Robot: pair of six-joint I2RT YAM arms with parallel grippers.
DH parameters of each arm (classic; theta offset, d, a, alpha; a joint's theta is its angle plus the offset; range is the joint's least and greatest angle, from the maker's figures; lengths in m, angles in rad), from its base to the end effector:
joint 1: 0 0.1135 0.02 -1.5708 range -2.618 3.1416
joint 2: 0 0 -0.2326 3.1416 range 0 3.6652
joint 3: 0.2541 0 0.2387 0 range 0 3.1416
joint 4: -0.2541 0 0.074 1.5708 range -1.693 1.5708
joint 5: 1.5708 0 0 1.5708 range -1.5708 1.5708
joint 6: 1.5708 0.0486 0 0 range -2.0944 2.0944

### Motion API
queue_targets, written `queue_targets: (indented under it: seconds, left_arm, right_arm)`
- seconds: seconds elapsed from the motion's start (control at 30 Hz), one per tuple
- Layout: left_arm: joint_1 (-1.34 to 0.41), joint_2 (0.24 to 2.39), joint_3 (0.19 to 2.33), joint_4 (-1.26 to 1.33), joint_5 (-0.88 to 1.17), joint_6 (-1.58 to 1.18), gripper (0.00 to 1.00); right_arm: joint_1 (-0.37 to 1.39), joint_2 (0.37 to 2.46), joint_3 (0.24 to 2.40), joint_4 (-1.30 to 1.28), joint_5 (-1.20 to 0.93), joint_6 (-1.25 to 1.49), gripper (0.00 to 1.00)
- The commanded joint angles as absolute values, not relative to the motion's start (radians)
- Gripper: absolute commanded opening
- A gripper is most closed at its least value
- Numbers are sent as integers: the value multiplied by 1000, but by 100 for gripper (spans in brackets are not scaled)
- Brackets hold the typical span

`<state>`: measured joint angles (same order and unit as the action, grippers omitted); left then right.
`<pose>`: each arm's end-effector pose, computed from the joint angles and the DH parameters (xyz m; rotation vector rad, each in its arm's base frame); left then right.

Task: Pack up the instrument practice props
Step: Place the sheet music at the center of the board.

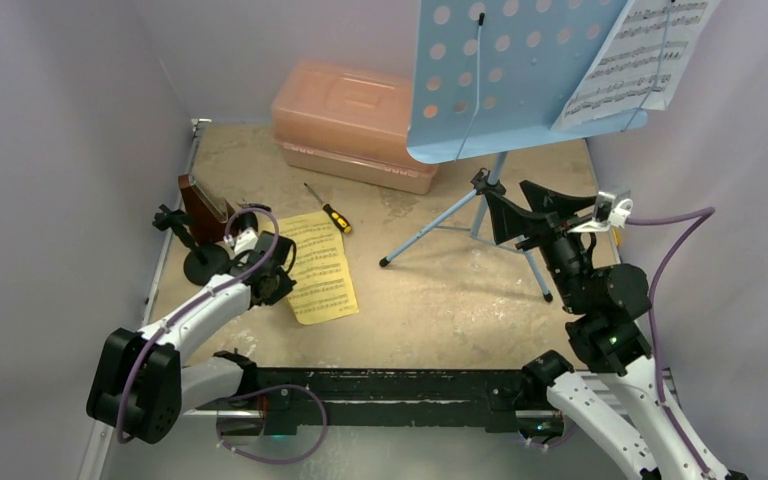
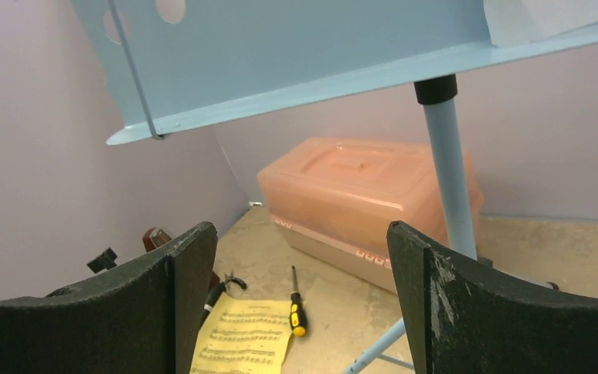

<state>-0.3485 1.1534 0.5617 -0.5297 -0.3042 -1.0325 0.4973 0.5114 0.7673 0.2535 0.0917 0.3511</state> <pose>0.1960 -0.0557 0.1387 -0.9596 2.4235 -0.0714 0.1184 0.0592 0.4035 0.0054 1.0899 0.7167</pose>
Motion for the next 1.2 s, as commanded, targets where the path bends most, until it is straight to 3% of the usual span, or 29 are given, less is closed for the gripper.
queue_targets:
  seconds: [0.0,0.2,0.33,0.77,1.17]
  left_arm:
    - [-351,1110,580,-560,-438,-991,13]
    - [-350,1075,570,-541,-485,-948,52]
    - [-344,1083,574,-518,-517,-906,68]
    - [-250,1210,555,-274,-309,-864,68]
    - [-252,1158,657,-372,-371,-827,65]
  right_arm:
    - [501,523,791,222,148,342,83]
    - [500,563,800,198,186,324,83]
    - [501,604,815,196,192,325,83]
    - [500,663,830,196,221,315,83]
    - [501,653,813,202,245,307,83]
